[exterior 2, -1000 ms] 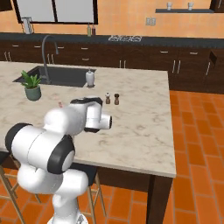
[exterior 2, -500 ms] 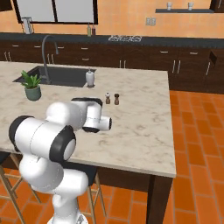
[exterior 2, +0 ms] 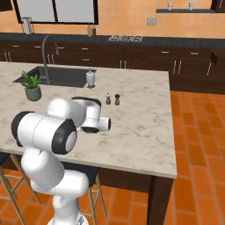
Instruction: Take a straw from the drawer in front and place it inside the glass cup on the dining counter.
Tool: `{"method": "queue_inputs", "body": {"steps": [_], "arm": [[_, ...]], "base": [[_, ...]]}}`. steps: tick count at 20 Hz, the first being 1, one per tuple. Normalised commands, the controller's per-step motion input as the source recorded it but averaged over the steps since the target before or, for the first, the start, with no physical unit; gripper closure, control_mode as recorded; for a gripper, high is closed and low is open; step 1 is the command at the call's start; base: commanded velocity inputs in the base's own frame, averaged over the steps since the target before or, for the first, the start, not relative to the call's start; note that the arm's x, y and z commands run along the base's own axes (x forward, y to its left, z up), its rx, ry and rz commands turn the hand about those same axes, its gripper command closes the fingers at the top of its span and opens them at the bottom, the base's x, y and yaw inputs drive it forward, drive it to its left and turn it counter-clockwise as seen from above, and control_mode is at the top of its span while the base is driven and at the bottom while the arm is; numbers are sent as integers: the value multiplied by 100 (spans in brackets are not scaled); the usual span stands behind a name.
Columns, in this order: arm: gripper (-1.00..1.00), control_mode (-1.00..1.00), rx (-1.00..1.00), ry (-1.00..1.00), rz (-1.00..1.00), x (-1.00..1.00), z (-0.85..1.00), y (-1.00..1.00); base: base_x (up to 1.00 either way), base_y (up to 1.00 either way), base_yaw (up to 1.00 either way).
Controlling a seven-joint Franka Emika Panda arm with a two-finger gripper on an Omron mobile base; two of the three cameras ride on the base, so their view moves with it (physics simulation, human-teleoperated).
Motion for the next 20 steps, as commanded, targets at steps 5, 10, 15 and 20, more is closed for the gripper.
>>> {"method": "queue_inputs", "body": {"steps": [5, 10, 15, 20], "arm": [[-100, -100, -3, -1, 0, 11, -5, 9], [-100, -100, 2, -9, 0, 1, 19, -3], [-100, -100, -6, -18, -1, -38, 65, -30], [-100, -100, -41, -43, -2, -92, 68, -48]], "base": [[0, 0, 0], [0, 0, 0], [0, 0, 0], [0, 0, 0]]}}
